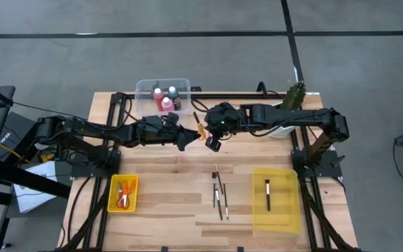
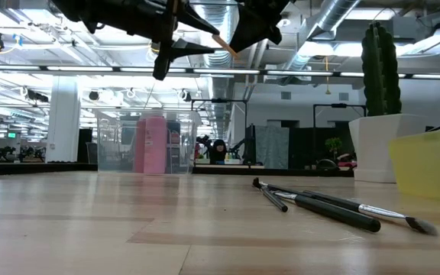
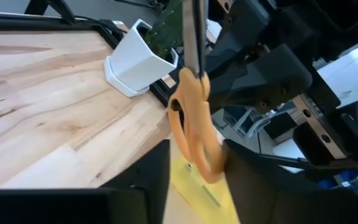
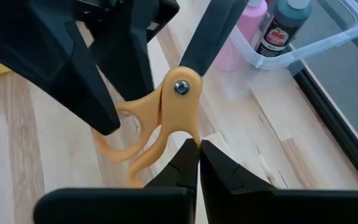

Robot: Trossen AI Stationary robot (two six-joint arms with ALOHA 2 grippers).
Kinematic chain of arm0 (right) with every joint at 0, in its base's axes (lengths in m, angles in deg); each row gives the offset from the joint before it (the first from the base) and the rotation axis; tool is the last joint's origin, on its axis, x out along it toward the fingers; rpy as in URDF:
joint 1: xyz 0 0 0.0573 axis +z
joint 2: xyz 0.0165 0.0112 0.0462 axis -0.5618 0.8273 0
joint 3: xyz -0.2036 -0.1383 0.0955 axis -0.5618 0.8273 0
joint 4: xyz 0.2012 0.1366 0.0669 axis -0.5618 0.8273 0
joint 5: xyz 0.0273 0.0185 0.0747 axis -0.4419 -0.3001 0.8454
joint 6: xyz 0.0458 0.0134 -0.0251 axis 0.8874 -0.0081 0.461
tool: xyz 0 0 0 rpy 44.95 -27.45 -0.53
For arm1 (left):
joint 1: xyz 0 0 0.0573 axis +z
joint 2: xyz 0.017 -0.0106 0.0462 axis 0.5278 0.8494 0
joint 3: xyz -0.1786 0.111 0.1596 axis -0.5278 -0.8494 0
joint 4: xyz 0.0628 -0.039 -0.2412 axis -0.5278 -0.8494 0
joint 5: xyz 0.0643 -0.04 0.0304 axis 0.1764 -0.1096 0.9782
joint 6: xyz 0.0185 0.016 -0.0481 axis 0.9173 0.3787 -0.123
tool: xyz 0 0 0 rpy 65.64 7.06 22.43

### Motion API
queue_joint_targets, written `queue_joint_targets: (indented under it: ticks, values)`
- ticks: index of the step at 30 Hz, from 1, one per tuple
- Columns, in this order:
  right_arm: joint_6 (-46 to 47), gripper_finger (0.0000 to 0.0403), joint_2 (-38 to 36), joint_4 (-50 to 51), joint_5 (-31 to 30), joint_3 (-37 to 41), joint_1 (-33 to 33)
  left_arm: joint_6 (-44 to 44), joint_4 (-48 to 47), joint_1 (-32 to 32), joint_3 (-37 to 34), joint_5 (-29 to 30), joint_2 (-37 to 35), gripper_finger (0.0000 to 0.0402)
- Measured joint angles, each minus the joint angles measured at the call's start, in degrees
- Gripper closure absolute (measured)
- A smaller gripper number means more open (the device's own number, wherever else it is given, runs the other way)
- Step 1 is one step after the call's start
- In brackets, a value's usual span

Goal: Pick & Place Paint Supplies
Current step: Put the yellow scissors into the yellow basket

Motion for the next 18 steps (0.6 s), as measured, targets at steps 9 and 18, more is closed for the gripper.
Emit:
queue_joint_targets:
  ticks: [9, 18]
  values:
    - [-0.1, 0.0403, 0.0, -0.3, -0.4, 0.0, 0.6, -0.6, -0.1, 0.0, 0.0, -0.1, 0.0, 0.0387]
    - [4.2, 0.0347, 0.0, -1.2, 3.1, 0.0, 0.4, 0.0, -0.3, -0.6, 0.0, 1.1, -0.2, 0.0390]
